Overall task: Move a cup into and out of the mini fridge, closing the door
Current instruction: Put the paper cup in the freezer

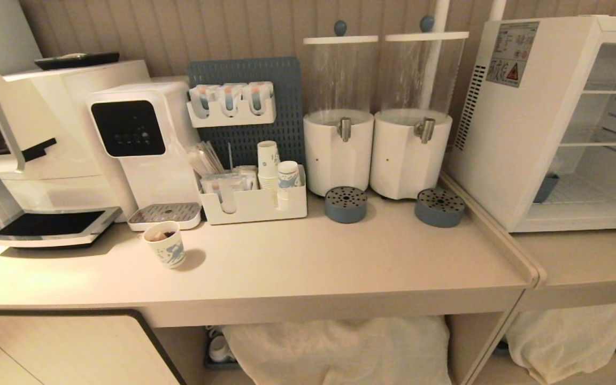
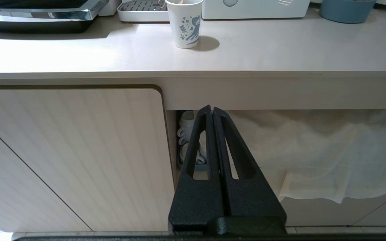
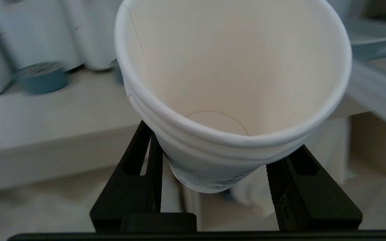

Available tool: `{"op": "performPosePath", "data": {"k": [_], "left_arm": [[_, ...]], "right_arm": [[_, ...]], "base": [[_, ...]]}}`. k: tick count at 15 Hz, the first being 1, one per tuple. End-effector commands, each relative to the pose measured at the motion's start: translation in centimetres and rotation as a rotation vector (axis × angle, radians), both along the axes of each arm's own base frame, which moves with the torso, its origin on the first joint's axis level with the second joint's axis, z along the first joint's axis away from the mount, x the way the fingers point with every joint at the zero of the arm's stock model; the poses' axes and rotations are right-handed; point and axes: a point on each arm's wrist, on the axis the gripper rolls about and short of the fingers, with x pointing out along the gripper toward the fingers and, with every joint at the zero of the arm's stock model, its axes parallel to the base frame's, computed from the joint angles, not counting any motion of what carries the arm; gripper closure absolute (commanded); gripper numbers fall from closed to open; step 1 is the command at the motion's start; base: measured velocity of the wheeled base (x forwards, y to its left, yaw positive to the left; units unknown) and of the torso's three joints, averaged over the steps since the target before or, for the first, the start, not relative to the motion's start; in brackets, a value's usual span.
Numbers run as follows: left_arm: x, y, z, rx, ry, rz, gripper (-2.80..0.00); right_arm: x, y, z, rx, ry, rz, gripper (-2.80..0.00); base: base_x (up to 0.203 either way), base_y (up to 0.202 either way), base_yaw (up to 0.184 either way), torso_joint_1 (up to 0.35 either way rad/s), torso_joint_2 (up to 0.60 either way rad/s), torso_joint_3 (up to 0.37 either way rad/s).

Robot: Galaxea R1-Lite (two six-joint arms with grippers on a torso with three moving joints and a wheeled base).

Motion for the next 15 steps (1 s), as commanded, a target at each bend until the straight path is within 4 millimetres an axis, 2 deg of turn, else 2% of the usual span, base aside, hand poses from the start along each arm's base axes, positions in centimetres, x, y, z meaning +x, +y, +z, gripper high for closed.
{"op": "performPosePath", "data": {"k": [1, 3, 7, 9, 15], "left_arm": [[0.0, 0.0, 0.0, 0.000, -0.001, 0.001, 0.00], [0.0, 0.0, 0.0, 0.000, 0.000, 0.001, 0.00], [0.0, 0.0, 0.0, 0.001, 0.002, 0.001, 0.00], [0.0, 0.0, 0.0, 0.001, 0.002, 0.001, 0.00], [0.0, 0.0, 0.0, 0.006, 0.003, 0.000, 0.00]], "right_arm": [[0.5, -0.1, -1.0, -0.023, -0.030, -0.057, 0.00], [0.5, 0.0, -0.8, -0.043, -0.016, -0.014, 0.00], [0.6, 0.6, -1.9, -0.062, 0.105, 0.278, 0.00], [0.4, 0.6, -2.1, -0.054, 0.157, 0.270, 0.00], [0.4, 0.6, -2.1, -0.042, 0.160, 0.271, 0.00]], "base": [[0.000, 0.000, 0.000, 0.000, 0.00, 0.000], [0.000, 0.000, 0.000, 0.000, 0.00, 0.000], [0.000, 0.000, 0.000, 0.000, 0.00, 0.000], [0.000, 0.000, 0.000, 0.000, 0.00, 0.000], [0.000, 0.000, 0.000, 0.000, 0.00, 0.000]]}}
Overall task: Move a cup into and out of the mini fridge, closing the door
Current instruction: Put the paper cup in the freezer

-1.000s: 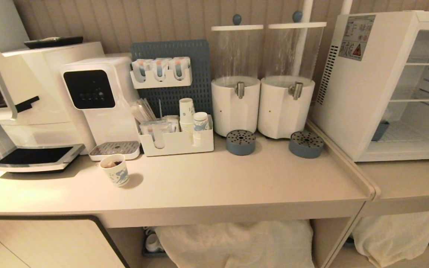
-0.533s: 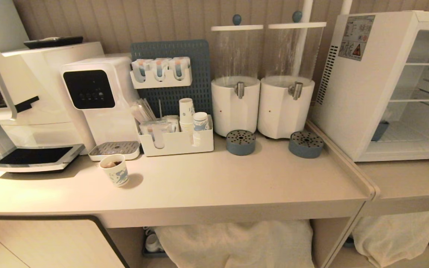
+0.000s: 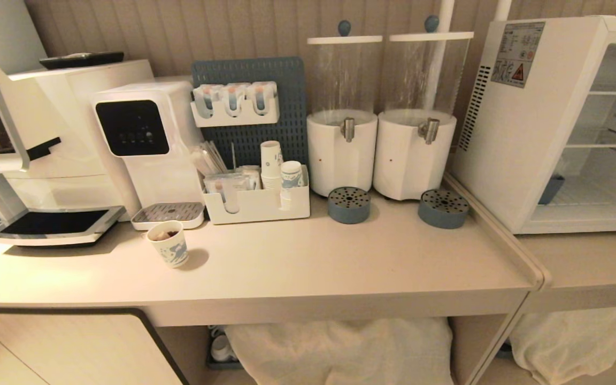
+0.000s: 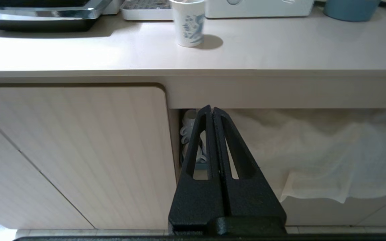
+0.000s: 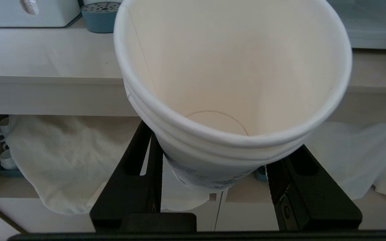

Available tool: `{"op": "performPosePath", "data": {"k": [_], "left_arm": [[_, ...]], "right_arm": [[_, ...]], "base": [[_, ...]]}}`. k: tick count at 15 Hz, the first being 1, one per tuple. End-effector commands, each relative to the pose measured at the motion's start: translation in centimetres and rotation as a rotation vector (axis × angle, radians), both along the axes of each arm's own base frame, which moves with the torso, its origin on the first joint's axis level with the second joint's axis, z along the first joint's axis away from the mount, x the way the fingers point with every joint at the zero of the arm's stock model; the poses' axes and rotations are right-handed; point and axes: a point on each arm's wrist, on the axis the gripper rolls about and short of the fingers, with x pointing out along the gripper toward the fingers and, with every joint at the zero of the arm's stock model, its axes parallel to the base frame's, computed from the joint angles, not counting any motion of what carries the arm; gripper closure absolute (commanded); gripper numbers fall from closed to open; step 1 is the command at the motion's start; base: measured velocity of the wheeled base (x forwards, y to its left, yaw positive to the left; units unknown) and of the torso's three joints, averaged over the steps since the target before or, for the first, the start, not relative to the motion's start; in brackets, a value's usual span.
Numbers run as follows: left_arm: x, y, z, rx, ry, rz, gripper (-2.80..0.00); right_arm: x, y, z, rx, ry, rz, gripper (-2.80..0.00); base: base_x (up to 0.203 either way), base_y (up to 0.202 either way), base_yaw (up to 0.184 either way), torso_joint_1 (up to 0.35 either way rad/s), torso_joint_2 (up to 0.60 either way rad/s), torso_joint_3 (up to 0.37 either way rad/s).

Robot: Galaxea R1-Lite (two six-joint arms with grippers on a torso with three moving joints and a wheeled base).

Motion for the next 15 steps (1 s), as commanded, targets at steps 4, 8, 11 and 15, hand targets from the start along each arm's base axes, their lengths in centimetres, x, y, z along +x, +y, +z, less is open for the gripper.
{"op": "performPosePath", "data": {"k": [4, 8, 11, 15], "left_arm": [[-0.01, 0.00, 0.02, 0.000, -0.001, 0.000, 0.00], [-0.01, 0.00, 0.01, -0.001, 0.000, 0.000, 0.00], [-0.01, 0.00, 0.02, -0.002, -0.001, 0.000, 0.00], [-0.01, 0.00, 0.02, -0.002, -0.001, 0.000, 0.00]], "right_arm": [[0.08, 0.00, -0.20, 0.002, 0.011, 0.000, 0.00], [0.08, 0.00, -0.18, 0.002, 0.009, -0.001, 0.00], [0.08, 0.00, -0.18, 0.003, 0.009, 0.000, 0.00], [0.08, 0.00, -0.20, 0.004, 0.011, -0.001, 0.00]], "base": [[0.001, -0.133, 0.004, 0.002, 0.00, 0.002], [0.000, -0.211, -0.009, 0.003, 0.00, 0.002], [0.000, -0.191, -0.008, 0.005, 0.01, -0.002], [0.000, -0.193, -0.013, 0.003, 0.00, 0.001]]}}
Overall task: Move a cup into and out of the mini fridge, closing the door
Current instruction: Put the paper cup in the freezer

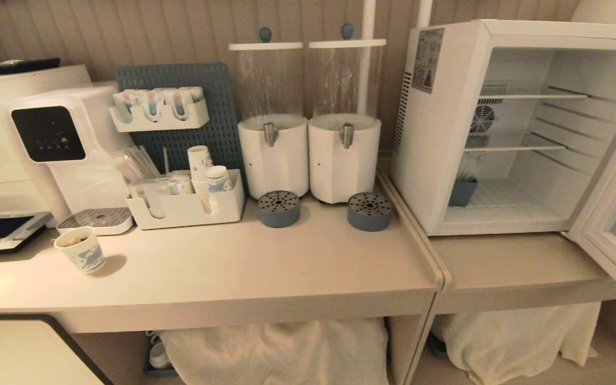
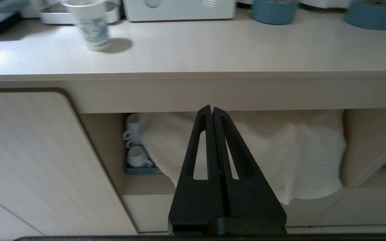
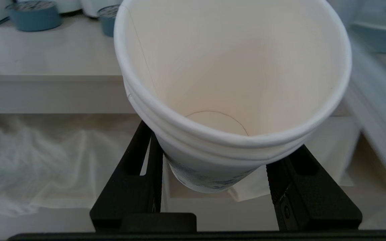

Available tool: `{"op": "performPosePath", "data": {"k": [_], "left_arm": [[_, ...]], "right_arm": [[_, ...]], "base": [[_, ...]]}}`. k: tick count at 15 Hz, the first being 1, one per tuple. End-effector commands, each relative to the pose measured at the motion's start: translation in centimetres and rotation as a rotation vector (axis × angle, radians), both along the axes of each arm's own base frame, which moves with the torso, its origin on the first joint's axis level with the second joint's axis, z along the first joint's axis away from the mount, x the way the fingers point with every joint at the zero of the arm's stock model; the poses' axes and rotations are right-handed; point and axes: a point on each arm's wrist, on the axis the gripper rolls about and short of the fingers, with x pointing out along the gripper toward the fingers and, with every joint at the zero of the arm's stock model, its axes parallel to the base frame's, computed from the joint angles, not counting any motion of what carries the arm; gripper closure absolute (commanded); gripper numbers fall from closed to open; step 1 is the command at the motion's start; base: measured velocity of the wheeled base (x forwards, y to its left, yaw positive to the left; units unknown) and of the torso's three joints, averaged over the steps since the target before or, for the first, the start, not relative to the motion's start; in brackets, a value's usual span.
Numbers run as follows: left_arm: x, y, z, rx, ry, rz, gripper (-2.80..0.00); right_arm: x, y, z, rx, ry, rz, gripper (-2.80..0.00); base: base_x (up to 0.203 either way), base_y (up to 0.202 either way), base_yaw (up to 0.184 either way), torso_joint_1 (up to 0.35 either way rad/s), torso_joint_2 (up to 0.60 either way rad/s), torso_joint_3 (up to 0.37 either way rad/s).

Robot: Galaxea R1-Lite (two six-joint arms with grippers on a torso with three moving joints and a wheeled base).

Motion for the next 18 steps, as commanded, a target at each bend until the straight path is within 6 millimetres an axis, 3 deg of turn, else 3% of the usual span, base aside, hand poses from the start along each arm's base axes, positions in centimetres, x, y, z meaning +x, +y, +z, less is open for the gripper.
{"op": "performPosePath", "data": {"k": [1, 5, 6, 8, 10, 12, 14, 18], "left_arm": [[0.0, 0.0, 0.0, 0.000, 0.000, 0.001, 0.00], [0.0, 0.0, 0.0, 0.000, 0.000, 0.001, 0.00], [0.0, 0.0, 0.0, 0.000, 0.000, 0.001, 0.00], [0.0, 0.0, 0.0, 0.000, 0.000, 0.001, 0.00], [0.0, 0.0, 0.0, 0.000, 0.000, 0.001, 0.00], [0.0, 0.0, 0.0, -0.002, 0.000, 0.001, 0.00], [0.0, 0.0, 0.0, -0.002, 0.000, 0.001, 0.00], [0.0, 0.0, 0.0, -0.002, 0.000, 0.001, 0.00]], "right_arm": [[0.0, 0.0, 0.0, -0.001, 0.003, 0.002, 0.00], [0.0, 0.0, 0.1, 0.030, -0.003, -0.004, 0.00], [-0.3, 0.0, 1.0, 0.031, -0.033, -0.001, 0.00], [-1.5, 0.0, 5.4, 0.039, -0.140, 0.020, 0.00], [-0.6, 0.1, 9.3, 0.073, -0.095, 0.046, 0.00], [3.3, 0.1, 12.4, 0.101, 0.036, 0.055, 0.00], [8.6, 0.2, 13.9, 0.114, 0.142, 0.061, 0.00], [20.5, 0.4, 12.8, 0.119, 0.298, 0.097, 0.00]], "base": [[0.000, -0.123, -0.012, 0.002, 0.00, 0.003], [0.000, -0.017, 0.000, 0.001, 0.00, 0.000], [0.000, 0.000, 0.000, 0.000, 0.00, 0.000], [0.000, 0.000, 0.000, 0.000, 0.00, 0.000], [0.000, 0.000, 0.000, 0.000, 0.00, 0.000], [0.000, 0.000, 0.000, 0.000, 0.00, 0.000], [0.000, 0.000, 0.000, 0.000, 0.00, 0.000], [0.000, 0.000, 0.000, 0.000, 0.00, 0.000]]}}
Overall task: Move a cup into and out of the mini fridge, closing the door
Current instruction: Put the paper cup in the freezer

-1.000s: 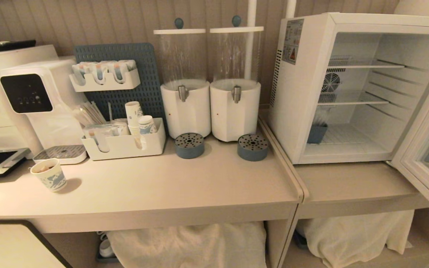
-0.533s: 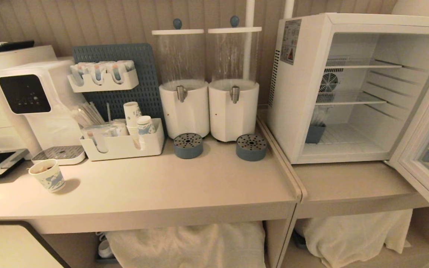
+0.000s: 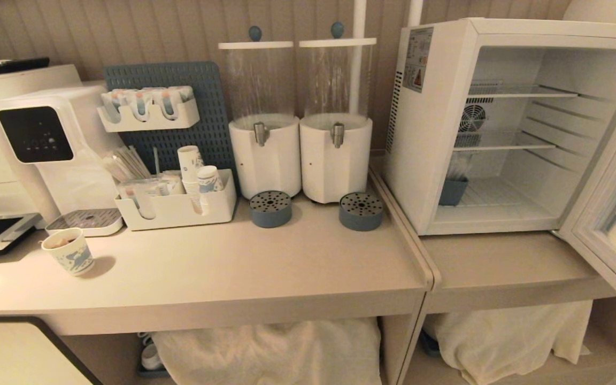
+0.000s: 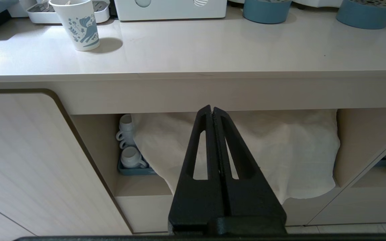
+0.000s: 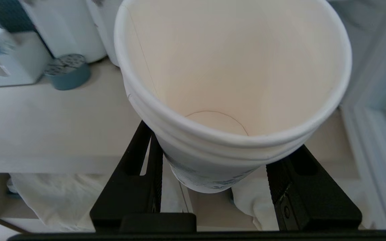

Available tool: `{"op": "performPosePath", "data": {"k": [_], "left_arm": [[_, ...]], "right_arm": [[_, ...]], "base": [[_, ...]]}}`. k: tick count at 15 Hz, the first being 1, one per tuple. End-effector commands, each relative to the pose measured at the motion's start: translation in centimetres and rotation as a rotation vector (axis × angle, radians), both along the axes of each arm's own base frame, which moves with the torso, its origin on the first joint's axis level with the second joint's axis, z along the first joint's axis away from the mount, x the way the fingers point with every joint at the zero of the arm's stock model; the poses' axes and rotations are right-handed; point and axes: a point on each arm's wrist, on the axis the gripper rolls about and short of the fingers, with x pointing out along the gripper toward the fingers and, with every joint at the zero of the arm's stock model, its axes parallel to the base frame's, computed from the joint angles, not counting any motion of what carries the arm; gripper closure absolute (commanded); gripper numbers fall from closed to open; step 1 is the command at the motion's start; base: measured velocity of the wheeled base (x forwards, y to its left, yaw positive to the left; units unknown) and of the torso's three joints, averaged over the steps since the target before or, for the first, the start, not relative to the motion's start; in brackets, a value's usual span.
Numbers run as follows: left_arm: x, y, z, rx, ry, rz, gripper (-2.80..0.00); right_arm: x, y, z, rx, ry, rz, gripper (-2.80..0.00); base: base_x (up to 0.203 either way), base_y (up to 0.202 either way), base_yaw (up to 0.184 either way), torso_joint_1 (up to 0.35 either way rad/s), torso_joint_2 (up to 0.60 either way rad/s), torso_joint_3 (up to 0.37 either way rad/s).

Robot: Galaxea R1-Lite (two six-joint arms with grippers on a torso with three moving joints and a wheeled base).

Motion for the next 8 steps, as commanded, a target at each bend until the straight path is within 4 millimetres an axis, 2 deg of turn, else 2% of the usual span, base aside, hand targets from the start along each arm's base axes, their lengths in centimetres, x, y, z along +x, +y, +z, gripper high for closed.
{"op": "performPosePath", "data": {"k": [1, 4, 8], "left_arm": [[0.0, 0.0, 0.0, 0.000, 0.000, 0.001, 0.00], [0.0, 0.0, 0.0, 0.000, -0.002, 0.001, 0.00], [0.0, 0.0, 0.0, 0.000, -0.001, 0.001, 0.00]], "right_arm": [[9.6, 0.1, -3.8, -0.006, 0.223, 0.015, 0.00], [17.6, 0.0, -8.1, -0.021, 0.274, 0.011, 0.00], [25.0, -1.5, -13.4, -0.059, 0.159, -0.164, 0.00]], "base": [[0.000, 0.000, 0.000, 0.000, 0.00, 0.000], [0.000, 0.000, 0.000, 0.000, 0.00, 0.000], [0.000, 0.000, 0.000, 0.000, 0.00, 0.000]]}}
